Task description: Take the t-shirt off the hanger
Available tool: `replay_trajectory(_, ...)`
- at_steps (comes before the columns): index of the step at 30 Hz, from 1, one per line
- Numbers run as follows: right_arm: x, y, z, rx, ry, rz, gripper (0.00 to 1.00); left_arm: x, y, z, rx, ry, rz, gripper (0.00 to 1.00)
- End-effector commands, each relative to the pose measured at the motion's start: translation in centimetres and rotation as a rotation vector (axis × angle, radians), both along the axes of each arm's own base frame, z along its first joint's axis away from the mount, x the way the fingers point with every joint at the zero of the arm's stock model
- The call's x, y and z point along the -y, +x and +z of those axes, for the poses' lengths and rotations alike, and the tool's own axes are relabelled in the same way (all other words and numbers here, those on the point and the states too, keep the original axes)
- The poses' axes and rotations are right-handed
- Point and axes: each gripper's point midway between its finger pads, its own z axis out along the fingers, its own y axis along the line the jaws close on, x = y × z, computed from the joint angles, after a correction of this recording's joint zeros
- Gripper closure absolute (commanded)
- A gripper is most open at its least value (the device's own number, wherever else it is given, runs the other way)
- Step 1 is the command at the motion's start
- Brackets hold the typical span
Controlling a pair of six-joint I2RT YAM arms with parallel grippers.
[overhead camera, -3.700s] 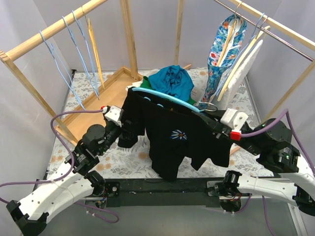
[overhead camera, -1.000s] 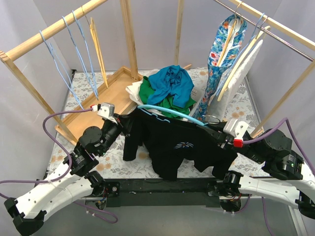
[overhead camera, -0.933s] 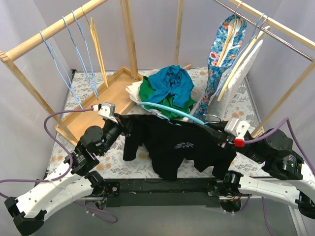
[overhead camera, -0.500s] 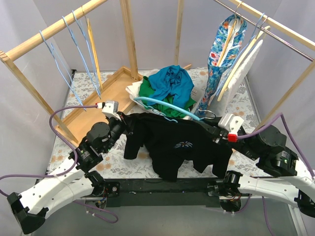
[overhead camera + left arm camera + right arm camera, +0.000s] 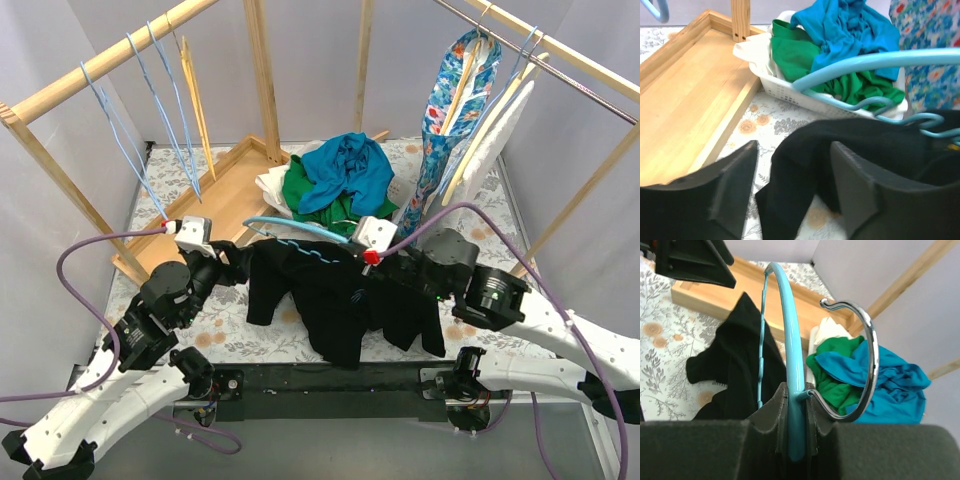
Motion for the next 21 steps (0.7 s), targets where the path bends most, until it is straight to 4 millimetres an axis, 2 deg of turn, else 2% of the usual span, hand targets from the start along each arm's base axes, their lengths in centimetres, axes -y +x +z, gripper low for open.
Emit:
replay_trajectory(1,-2.1,0.0,2.5,0.022,0.103,0.064,0.99,0.4,-1.6,0.7,0.006,0.046,-0.103,0.35)
replay_trajectory(5,-3.6,0.7,1.6,-0.013,0.072,0.114,0.99,1.7,-2.2,2.3,0.060,0.073,-0.207,0.27)
replay_trajectory(7,-4.4,-0.2,1.3,-0.034,0.053,0.197,0.99,2.3,-2.5,3.3,0.089,0.087,-0.253,0.25)
replay_trajectory(8,-4.7,0.1,0.8,-0.050,0.036,0.209,0.99,3.1,-3.1,3.9,0.117,0.096,-0.317,0.25)
replay_trajectory(10,-5.2,-0.7,0.7,-0.075,0.012,0.279,0.99,4.1,-4.5,5.9,0.181,0.093,-0.422,0.29)
replay_trajectory(11,-5.5,-0.5,0.1,-0.091,-0.007,0.289,0.99,5.4,-6.2,6.7,0.227,0.097,-0.546,0.29)
replay_trajectory(14,-6.3,-1.4,-0.2,-0.112,-0.033,0.359,0.99,6.4,-8.5,8.1,0.306,0.080,-0.682,0.25)
replay_trajectory(15,-6.4,-1.5,-0.2,-0.112,-0.037,0.376,0.99,6.6,-8.6,8.1,0.312,0.087,-0.697,0.24)
replay_trajectory(21,-7.0,-3.5,0.6,-0.122,-0.057,0.503,0.99,8.8,-8.3,4.9,0.196,0.137,-0.801,0.11)
